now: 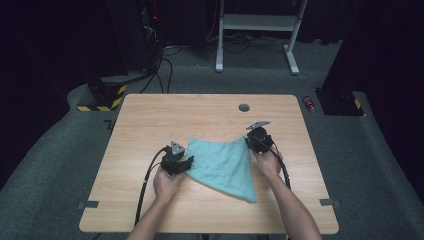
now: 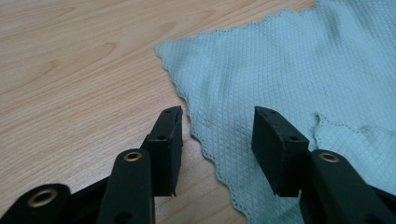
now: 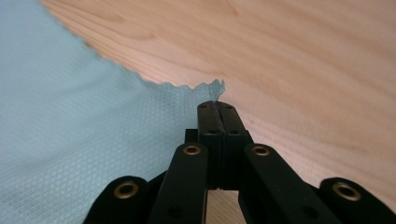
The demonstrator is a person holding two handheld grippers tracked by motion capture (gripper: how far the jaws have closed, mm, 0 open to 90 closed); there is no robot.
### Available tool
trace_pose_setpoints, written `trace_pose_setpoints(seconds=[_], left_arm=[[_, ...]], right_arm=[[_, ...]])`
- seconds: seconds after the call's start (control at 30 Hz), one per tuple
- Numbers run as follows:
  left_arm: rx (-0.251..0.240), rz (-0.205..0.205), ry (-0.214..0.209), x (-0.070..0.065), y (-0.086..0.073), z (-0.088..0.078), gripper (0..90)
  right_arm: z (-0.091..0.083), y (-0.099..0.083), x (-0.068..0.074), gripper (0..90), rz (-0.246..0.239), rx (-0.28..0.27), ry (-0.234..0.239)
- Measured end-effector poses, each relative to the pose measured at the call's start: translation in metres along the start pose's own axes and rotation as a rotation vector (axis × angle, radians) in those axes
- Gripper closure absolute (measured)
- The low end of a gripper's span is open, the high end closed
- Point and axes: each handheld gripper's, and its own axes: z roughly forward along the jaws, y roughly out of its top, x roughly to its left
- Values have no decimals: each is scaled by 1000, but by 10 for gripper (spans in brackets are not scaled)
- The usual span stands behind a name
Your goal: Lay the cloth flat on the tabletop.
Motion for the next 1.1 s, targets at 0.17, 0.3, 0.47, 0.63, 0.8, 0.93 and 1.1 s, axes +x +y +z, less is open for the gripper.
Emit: trace_pose_setpoints(seconds=[0.17,0.3,0.47,0.63,0.8,0.93,1.1], left_arm=[[-2,0,-1,1,0,0,533],[-5,-8,-4,1,0,0,606],[15,-2,-14,0,5,1,712],[39,17,-27,-1,9,3,820],[33,-5,-15,4,13,8,834],[62,-9,-2,9,21,14,762],[47,-16,-76,10,19,0,621]], right_arm=[[13,-11,-6,791,79,31,-11],[-1,-16,-4,752,102,-39,8],[-6,-28,18,773,3,-21,57],[4,-32,22,860,-29,9,53],[8,-29,16,900,-42,7,1],[12,-22,9,900,-20,35,-24],[-4,-28,12,828,12,-34,44]])
